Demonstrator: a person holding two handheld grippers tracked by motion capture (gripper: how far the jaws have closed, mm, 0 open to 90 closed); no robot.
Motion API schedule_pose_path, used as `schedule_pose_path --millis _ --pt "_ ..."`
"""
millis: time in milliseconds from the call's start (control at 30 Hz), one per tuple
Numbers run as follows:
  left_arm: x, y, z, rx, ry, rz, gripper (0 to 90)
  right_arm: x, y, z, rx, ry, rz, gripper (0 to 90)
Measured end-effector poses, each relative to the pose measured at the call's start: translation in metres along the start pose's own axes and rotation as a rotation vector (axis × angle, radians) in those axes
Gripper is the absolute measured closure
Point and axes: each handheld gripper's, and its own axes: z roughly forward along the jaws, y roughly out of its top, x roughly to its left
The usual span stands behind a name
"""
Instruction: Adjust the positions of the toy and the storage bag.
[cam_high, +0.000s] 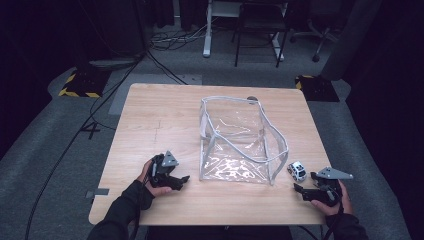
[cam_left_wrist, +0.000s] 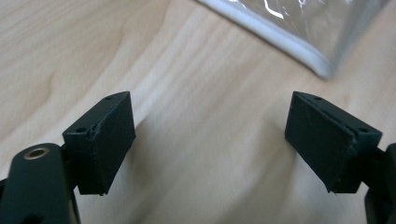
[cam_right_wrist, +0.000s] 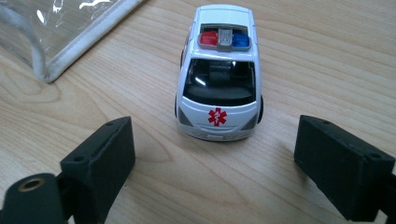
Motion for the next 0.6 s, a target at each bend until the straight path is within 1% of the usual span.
schedule_pose_path --millis 33,67,133,167,200,300,333,367,400,433,467,533,567,600 --pt "-0.002 -0.004 -0.004 0.009 -0.007 -0.013 16.5 0.0 0.0 0.0 -0.001 -0.001 -0.005 13.0" --pt "-0.003 -0.007 -0.006 0.002 0.0 -0.009 16.6 0.0 0.001 0.001 0.006 -0.006 -0.003 13.2" --pt "-0.006 -0.013 -0.012 0.002 0.005 -0.016 16.6 0.0 0.003 0.003 -0.004 -0.007 -0.001 15.0" --pt "-0.007 -0.016 -0.014 -0.002 0.006 -0.008 16.6 0.001 0.004 0.004 -0.004 -0.008 0.004 15.1" --pt "-0.009 -0.018 -0.017 0.004 0.005 -0.014 16.6 0.002 0.005 0.006 -0.005 -0.011 0.003 15.8" --pt "-0.011 -0.022 -0.02 -0.001 0.008 -0.017 16.6 0.004 0.009 0.009 -0.008 0.002 -0.008 17.8" --pt "-0.012 -0.026 -0.023 -0.001 0.019 -0.017 16.6 0.004 0.01 0.01 -0.009 0.002 -0.006 17.9" --pt "-0.014 -0.027 -0.024 -0.002 0.02 -0.031 16.5 0.003 0.011 0.012 -0.008 0.003 -0.003 18.1" --pt "-0.014 -0.028 -0.026 0.0 0.03 -0.032 16.6 0.003 0.012 0.013 -0.01 -0.001 0.001 18.3" --pt "-0.015 -0.029 -0.026 -0.004 0.026 -0.039 16.6 0.002 0.013 0.013 -0.005 -0.006 -0.001 18.5" --pt "-0.016 -0.03 -0.027 -0.002 0.032 -0.046 16.6 0.002 0.013 0.014 -0.008 -0.002 0.005 19.2" --pt "-0.016 -0.031 -0.028 0.001 0.034 -0.046 16.7 0.002 0.013 0.014 -0.012 -0.011 0.01 23.8" --pt "-0.016 -0.031 -0.028 0.001 0.029 -0.045 16.6 0.002 0.013 0.013 -0.019 -0.014 0.016 27.8" --pt "-0.016 -0.031 -0.028 -0.004 0.036 -0.044 16.6 0.001 0.013 0.013 -0.025 -0.02 0.013 31.6"
